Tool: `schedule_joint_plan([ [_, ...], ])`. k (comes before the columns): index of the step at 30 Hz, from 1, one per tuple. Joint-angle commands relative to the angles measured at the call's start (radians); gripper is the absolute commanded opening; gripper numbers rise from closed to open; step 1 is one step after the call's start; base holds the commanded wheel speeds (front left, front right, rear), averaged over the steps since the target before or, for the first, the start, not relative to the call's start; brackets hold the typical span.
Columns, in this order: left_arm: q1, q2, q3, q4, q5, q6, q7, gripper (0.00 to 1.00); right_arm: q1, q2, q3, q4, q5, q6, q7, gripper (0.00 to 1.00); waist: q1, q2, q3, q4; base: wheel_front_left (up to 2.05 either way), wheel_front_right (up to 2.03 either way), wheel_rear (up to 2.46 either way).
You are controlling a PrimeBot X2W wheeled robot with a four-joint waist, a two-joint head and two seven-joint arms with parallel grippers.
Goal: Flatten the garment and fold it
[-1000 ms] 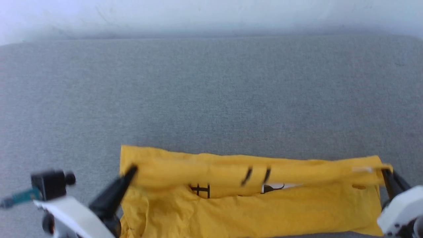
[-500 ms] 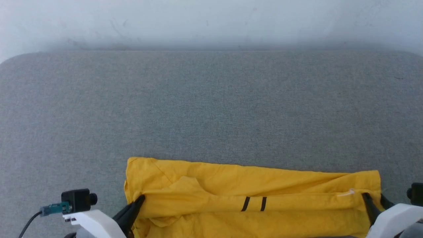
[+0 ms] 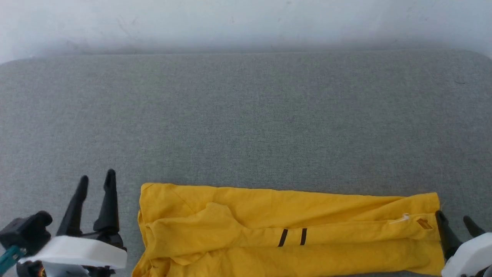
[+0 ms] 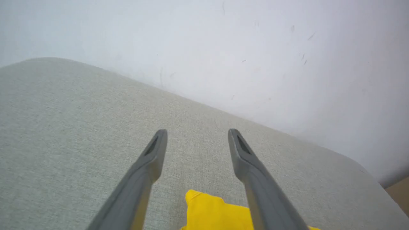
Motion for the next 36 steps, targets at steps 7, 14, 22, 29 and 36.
schedule_joint_plan([
  [7, 0.042, -0.007, 0.005, -0.05, 0.204, 0.103, -0.093, 1.0, 0.012, 0.002, 0.019, 0.068, 0.006, -0.001, -0.006, 1.0, 0.0, 0.0001, 0.013, 0.023, 0.0, 0.0, 0.0],
  [14, 0.039, -0.003, -0.02, -0.062, 0.259, 0.122, -0.094, 1.0, 0.0, 0.002, 0.027, 0.179, 0.006, -0.001, -0.037, 1.0, 0.0, 0.0001, 0.014, 0.052, 0.0, 0.0, 0.0],
  [22, 0.026, 0.0, -0.032, -0.066, 0.267, 0.127, -0.086, 1.0, -0.023, 0.002, 0.045, 0.256, 0.037, -0.001, -0.011, 0.0, 0.0, 0.0001, 0.018, 0.061, 0.0, 0.0, 0.0],
  [29, 0.032, 0.002, -0.028, -0.069, 0.266, 0.134, -0.087, 1.0, -0.069, 0.002, 0.014, 0.197, -0.021, -0.001, -0.002, 0.0, 0.0, 0.0001, 0.014, 0.04, 0.0, 0.0, 0.0],
  [36, 0.035, 0.009, -0.033, -0.056, 0.283, 0.141, -0.089, 1.0, -0.122, -0.027, -0.109, 0.148, -0.125, -0.001, 0.046, 0.0, 0.0, 0.0001, 0.0, 0.018, 0.0, 0.0, 0.0],
])
